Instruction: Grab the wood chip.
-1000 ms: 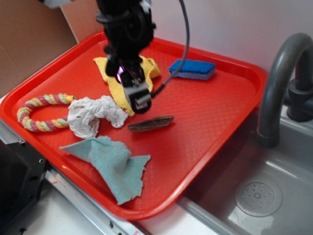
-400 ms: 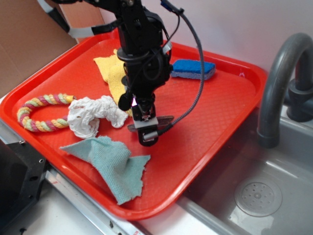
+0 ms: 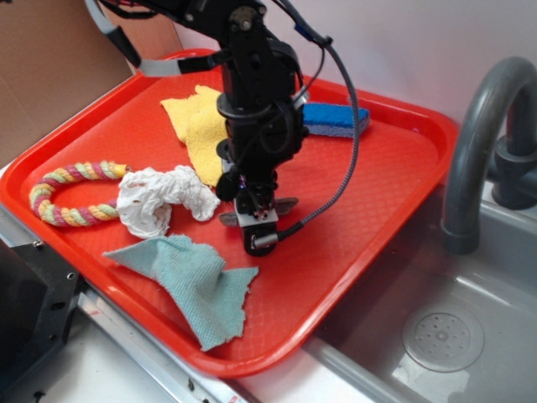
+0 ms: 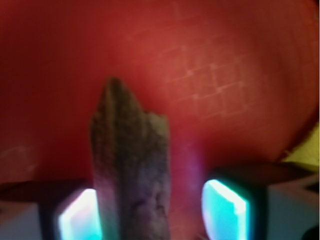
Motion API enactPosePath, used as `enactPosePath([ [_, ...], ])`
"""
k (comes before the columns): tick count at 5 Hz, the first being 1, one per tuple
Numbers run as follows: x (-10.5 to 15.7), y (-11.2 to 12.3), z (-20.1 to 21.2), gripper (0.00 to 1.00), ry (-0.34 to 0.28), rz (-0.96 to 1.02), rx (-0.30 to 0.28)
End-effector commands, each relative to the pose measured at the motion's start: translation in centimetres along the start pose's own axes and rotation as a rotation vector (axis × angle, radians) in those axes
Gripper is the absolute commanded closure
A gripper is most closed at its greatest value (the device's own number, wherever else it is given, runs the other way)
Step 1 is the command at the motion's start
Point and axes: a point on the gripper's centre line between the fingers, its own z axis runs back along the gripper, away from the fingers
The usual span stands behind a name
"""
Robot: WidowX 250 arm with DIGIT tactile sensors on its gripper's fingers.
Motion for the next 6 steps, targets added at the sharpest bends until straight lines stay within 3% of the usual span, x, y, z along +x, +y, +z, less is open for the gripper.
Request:
enactPosePath([
  [1, -0.5, -2.2, -1.4, 1.0, 0.025, -0.085, 0.031],
  [2, -0.3, -1.8, -1.4, 1.0, 0.033, -0.058, 0.047],
  [5, -3.8, 5.5, 12.3, 1.0, -0.236, 0.325, -0.098],
  [6, -6.1, 6.9, 16.0, 1.0, -0.296, 0.429, -0.1],
])
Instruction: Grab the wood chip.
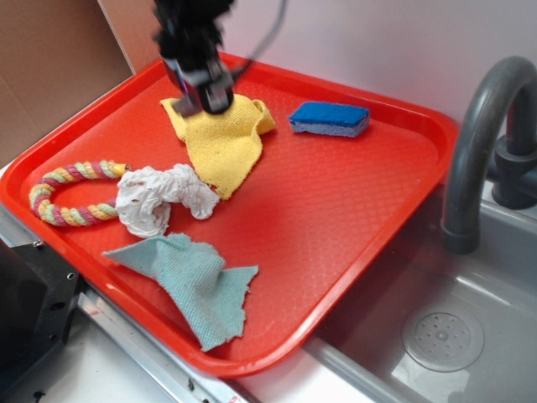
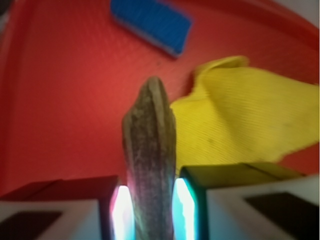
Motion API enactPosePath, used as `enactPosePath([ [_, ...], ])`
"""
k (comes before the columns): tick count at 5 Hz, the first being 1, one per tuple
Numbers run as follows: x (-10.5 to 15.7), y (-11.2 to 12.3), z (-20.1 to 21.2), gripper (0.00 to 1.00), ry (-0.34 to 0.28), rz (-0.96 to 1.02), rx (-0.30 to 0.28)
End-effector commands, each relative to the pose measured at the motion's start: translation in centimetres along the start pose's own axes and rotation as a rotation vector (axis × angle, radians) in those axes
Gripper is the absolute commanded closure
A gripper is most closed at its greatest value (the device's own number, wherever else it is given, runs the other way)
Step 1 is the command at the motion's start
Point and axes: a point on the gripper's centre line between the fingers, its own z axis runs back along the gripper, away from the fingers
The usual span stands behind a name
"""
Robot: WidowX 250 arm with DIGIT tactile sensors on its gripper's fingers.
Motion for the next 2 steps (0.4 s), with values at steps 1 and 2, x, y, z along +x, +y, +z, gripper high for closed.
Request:
enactPosePath([
  [1, -4.01, 3.16, 8.54, 1.0, -0.188, 0.235, -0.01],
  [2, -3.23, 3.41, 7.77, 1.0, -0.135, 0.223, -0.01],
])
